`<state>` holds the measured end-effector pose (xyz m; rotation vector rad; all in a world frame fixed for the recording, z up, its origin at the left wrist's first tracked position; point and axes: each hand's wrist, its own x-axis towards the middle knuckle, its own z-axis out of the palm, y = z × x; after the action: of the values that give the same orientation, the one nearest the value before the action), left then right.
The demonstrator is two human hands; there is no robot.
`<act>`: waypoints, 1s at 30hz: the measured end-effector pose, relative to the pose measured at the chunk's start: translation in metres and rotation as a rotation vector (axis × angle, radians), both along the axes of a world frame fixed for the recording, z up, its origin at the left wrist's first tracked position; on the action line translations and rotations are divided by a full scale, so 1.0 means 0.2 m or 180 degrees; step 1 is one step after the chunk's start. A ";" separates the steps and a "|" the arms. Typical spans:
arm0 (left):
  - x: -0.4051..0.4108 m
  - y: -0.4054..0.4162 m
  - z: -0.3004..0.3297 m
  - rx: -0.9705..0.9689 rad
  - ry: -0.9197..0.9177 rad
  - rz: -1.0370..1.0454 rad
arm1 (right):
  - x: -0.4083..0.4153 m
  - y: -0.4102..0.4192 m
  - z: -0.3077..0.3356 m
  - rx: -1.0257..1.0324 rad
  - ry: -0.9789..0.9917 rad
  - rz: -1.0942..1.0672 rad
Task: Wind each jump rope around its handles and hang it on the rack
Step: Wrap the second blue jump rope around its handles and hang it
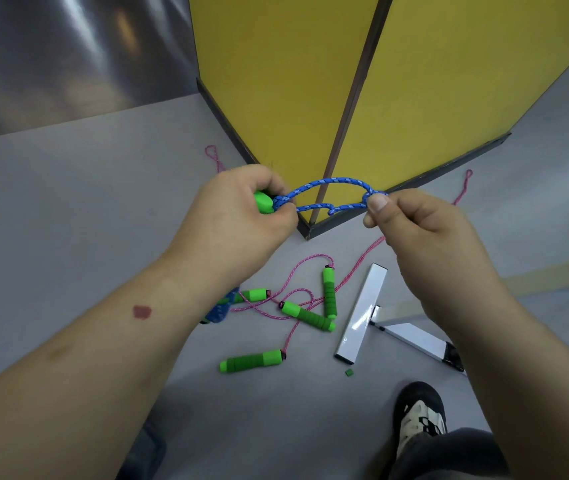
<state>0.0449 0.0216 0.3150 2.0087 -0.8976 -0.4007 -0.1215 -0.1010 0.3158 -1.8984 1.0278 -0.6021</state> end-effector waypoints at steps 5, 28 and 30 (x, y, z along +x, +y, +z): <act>0.00 -0.02 -0.02 -0.0068 0.0311 -0.0217 | 0.02 0.02 -0.02 0.0181 -0.0454 0.0132; -0.03 -0.01 -0.02 0.0003 0.1324 -0.0826 | 0.09 0.05 0.01 0.2273 -0.1999 0.0291; -0.02 -0.01 -0.02 0.0081 0.1299 -0.0850 | 0.09 0.04 -0.02 0.1842 -0.1791 0.0021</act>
<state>0.0403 0.0191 0.3113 1.7406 -0.9004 -0.9376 -0.1044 -0.0921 0.3116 -1.1323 0.7190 -0.6909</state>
